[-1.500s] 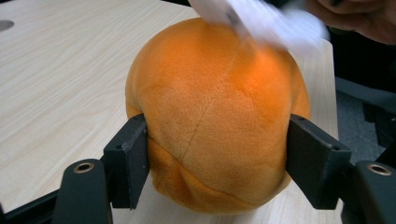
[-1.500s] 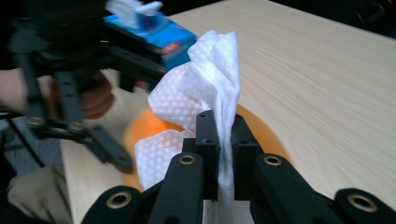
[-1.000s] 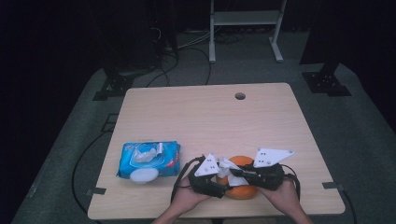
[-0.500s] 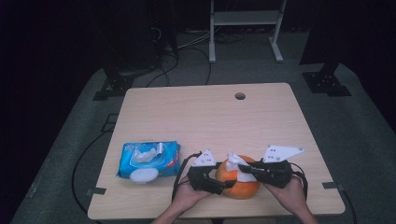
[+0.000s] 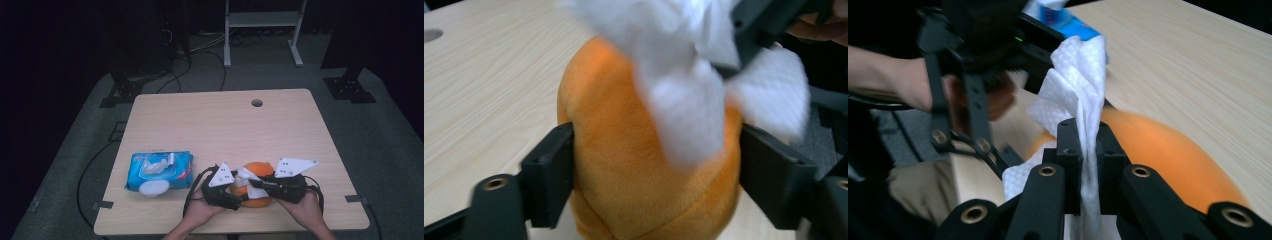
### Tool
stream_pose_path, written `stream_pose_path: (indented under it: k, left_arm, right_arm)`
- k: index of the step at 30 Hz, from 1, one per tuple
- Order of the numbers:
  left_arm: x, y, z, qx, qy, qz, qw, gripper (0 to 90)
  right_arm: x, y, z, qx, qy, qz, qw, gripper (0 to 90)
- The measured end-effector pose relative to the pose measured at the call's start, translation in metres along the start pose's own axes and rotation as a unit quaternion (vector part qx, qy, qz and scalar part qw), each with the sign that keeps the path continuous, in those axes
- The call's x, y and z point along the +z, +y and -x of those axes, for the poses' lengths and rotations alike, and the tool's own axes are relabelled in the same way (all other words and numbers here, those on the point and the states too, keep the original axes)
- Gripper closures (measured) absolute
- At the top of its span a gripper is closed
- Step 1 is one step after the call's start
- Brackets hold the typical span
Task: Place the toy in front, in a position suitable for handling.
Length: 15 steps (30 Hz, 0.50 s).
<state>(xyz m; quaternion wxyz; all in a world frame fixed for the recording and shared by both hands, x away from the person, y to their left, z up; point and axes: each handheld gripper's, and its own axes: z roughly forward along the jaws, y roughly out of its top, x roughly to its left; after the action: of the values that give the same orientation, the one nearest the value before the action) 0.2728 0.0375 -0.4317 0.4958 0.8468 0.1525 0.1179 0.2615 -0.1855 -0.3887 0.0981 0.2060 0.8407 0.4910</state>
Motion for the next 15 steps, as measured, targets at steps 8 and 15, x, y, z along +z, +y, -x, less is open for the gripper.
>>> stream_pose_path:
  k: [8, 15]
  left_arm:
    - [-0.002, -0.002, -0.005, -0.012, -0.008, 0.013, 0.9998, 21.4]
    - [-0.003, 0.002, 0.000, -0.008, 0.002, 0.020, 0.9998, 25.0]
  right_arm:
    - [-0.015, -0.014, 0.026, 0.041, -0.038, 0.004, 0.9984, 84.2]
    - [-0.013, -0.005, 0.008, 0.009, -0.033, 0.011, 0.9993, 84.0]
